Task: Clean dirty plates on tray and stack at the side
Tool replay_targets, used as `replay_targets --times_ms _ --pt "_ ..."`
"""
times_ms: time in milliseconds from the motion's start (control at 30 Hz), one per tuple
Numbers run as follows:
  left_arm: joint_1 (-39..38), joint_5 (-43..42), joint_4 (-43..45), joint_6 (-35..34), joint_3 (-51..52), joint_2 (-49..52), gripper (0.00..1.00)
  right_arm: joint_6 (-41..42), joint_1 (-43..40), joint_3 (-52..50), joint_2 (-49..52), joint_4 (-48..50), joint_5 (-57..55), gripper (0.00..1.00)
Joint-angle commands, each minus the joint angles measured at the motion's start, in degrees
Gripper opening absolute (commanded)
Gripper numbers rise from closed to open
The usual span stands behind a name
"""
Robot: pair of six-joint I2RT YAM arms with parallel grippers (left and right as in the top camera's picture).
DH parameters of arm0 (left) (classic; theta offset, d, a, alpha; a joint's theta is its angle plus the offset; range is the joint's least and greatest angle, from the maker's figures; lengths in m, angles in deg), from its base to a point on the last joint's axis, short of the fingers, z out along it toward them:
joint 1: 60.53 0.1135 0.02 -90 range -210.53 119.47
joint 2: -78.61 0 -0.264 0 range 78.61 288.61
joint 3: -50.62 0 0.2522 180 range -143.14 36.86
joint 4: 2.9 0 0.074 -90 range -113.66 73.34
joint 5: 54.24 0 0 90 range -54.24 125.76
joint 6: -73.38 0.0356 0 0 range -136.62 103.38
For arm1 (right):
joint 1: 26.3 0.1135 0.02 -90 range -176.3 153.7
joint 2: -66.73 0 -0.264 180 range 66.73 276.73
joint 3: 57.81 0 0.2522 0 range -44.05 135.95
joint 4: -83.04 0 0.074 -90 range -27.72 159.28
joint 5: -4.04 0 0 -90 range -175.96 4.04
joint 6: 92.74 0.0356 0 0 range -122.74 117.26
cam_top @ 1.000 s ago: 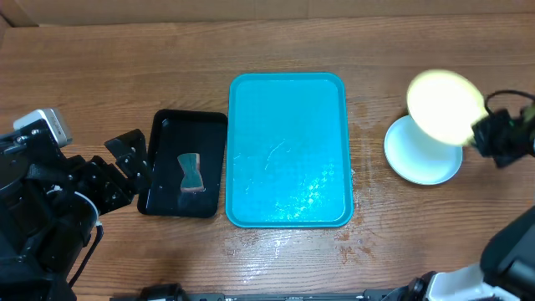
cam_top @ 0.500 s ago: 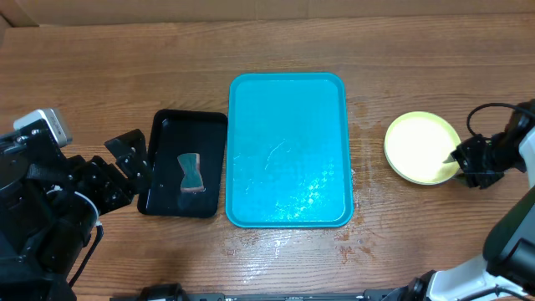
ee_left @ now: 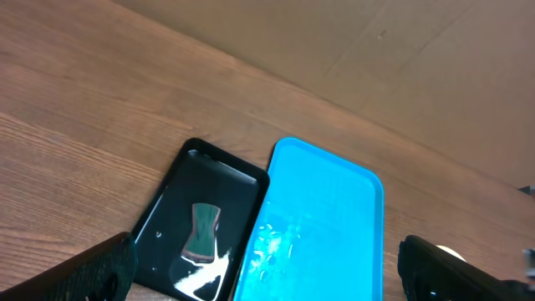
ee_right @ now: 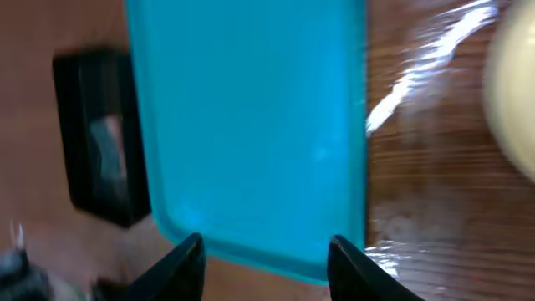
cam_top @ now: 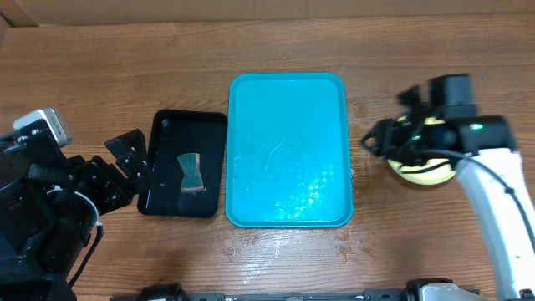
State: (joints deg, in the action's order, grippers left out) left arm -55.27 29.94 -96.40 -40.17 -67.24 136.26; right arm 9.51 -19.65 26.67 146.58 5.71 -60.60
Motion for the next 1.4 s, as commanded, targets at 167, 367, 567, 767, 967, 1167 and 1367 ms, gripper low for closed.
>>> replay_targets --times_ms 167,367,567,767,967,1167,1367 --pt "0.02 -0.61 0.20 1.09 -0.68 0.09 1.00 1.11 10.49 0.59 0.52 2.99 -2.91 0.49" --pt "-0.02 -3.50 1.68 1.64 -0.63 0.50 1.00 3.37 10.75 0.59 0.52 3.52 -3.23 0.49" --pt "-0.02 -0.52 -7.19 8.28 2.54 7.61 1.00 4.07 10.75 0.59 0.52 2.60 -3.48 0.49" --pt "-0.02 -3.43 -12.92 8.37 3.76 19.61 1.00 4.26 10.75 0.59 0.52 2.64 -3.48 0.50" --pt "-1.31 -7.02 -14.91 9.66 4.09 28.30 0.89 4.28 10.75 0.59 0.52 2.62 -3.91 0.51" --pt "-7.06 0.59 -14.88 6.75 5.64 28.59 0.81 6.78 10.75 0.59 0.37 3.50 -8.52 0.48" --pt "-9.03 14.93 -16.09 -1.66 5.64 17.49 0.86 5.22 10.75 0.61 -5.70 4.66 -8.50 0.46"
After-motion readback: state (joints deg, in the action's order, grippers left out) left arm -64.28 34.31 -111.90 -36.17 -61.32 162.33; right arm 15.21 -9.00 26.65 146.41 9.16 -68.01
